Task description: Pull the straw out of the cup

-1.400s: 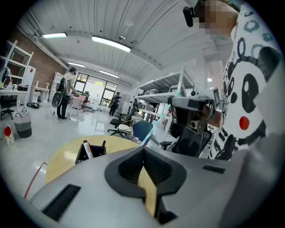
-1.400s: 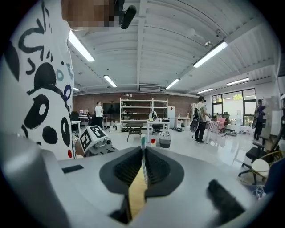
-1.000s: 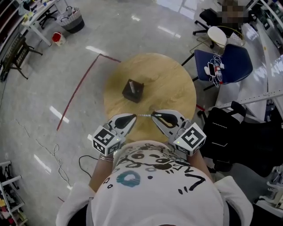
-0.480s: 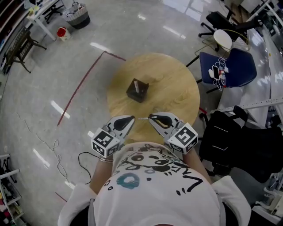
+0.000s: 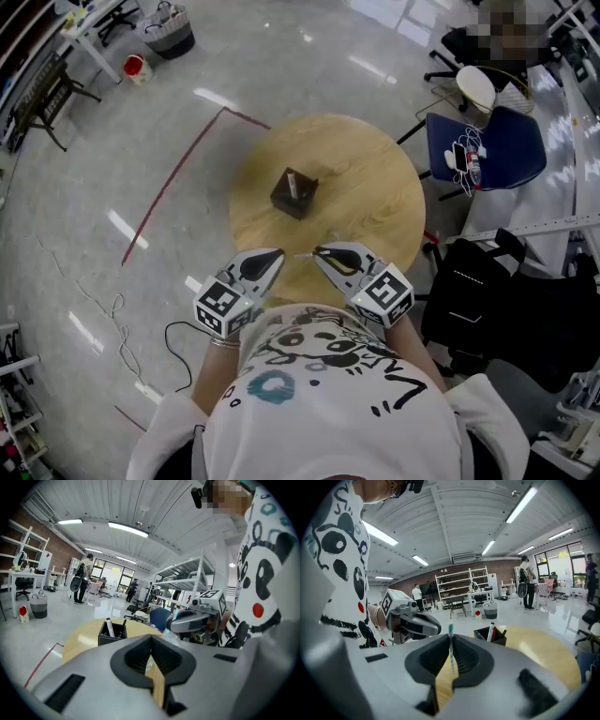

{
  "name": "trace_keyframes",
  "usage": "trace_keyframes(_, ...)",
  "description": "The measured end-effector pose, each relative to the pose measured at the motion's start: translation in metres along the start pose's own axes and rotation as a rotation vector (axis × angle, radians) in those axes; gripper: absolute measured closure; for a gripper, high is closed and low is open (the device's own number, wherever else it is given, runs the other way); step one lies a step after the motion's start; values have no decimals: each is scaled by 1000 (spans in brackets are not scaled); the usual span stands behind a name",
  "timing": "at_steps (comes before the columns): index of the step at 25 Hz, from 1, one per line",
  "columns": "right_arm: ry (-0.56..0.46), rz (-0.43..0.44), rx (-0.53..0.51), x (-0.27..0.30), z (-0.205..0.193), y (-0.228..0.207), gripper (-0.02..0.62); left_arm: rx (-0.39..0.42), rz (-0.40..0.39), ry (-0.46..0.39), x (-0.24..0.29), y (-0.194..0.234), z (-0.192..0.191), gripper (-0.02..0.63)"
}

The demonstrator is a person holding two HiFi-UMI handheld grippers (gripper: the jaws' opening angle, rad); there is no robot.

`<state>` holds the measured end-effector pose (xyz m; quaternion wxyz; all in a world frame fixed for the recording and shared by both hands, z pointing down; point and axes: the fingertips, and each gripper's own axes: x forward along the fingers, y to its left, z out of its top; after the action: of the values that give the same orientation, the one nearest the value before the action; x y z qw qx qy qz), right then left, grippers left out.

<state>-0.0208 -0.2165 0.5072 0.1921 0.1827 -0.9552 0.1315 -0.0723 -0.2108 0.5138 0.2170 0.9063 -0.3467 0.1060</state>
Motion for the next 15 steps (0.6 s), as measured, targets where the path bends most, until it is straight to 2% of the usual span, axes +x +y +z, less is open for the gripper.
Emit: trace_keyframes(15, 35, -14, -19, 0, -12, 1, 555, -6, -18, 1, 6, -6, -4, 591)
